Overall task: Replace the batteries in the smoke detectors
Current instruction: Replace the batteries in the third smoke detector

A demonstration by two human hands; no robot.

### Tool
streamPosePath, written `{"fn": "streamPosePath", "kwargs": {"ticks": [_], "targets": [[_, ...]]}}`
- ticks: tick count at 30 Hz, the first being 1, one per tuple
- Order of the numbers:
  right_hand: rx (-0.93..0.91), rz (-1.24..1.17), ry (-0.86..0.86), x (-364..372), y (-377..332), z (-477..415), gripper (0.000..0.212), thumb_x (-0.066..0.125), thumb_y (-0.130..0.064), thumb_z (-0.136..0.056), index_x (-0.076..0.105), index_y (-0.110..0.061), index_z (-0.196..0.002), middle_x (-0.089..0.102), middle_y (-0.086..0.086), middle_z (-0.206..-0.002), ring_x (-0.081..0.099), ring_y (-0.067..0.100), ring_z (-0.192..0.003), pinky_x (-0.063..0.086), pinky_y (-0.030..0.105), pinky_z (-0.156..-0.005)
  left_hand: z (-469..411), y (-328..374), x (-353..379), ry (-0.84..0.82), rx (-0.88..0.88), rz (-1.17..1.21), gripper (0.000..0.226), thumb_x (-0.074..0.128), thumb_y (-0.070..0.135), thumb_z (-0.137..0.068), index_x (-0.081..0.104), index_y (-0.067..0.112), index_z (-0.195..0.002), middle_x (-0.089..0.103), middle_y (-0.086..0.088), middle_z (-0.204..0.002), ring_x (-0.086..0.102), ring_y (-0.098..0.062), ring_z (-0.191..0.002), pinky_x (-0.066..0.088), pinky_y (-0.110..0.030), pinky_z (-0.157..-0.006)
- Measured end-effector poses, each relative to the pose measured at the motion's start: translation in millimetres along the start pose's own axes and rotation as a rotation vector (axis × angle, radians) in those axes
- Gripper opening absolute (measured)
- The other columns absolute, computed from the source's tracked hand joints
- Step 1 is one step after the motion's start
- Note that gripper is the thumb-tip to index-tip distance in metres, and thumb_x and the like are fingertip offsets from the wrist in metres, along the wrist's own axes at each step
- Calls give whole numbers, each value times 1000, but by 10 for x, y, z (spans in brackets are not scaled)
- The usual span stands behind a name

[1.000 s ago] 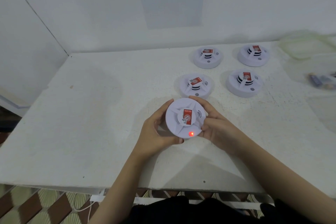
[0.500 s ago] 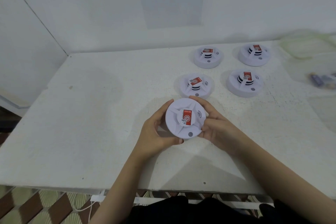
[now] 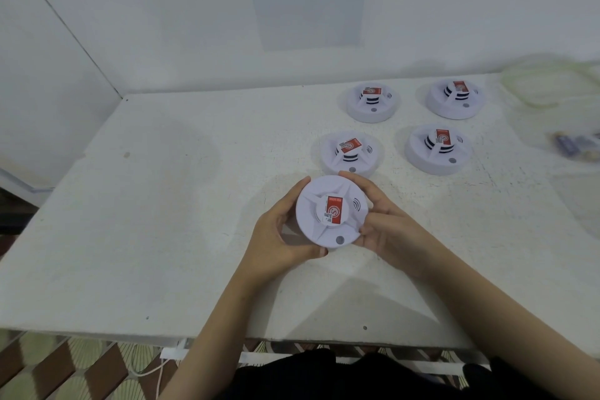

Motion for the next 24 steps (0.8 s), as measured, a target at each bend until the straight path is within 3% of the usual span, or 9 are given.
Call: {"fn": "streamPosePath", "kwargs": {"ticks": [13, 19, 24], "targets": [[-2, -2, 6, -1, 6, -11, 66, 39, 8, -74, 48, -31, -127, 64, -5, -119, 62, 21, -108, 56, 39, -81, 7, -9, 12, -2, 2, -37, 92, 85, 21, -63, 40, 18, -143, 52, 6, -140, 49, -7, -129, 43, -29, -106], [14, -37, 10, 3, -1, -4, 69, 41, 7, -71, 50, -33, -126, 65, -3, -118, 63, 22, -106, 56, 37, -80, 22, -11, 14, 18, -20, -50, 102, 85, 36, -60, 30, 33, -146, 51, 15, -139, 48, -7, -129, 44, -33, -105], [19, -32, 18, 3, 6, -3, 69, 41, 8, -72, 51, -34, -126, 65, -1, -117, 63, 21, -104, 56, 35, -78, 22, -18, 20, 19, -11, -53, 100, 85, 32, -59, 35, 27, -145, 49, 13, -141, 47, -7, -131, 44, -32, -106]]}}
Point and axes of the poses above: each hand's wrist, its own z-axis away from the middle knuckle, its own x-axis out of the palm, y = z × x, the point moved 2 cm from there along -z, towards the middle knuckle
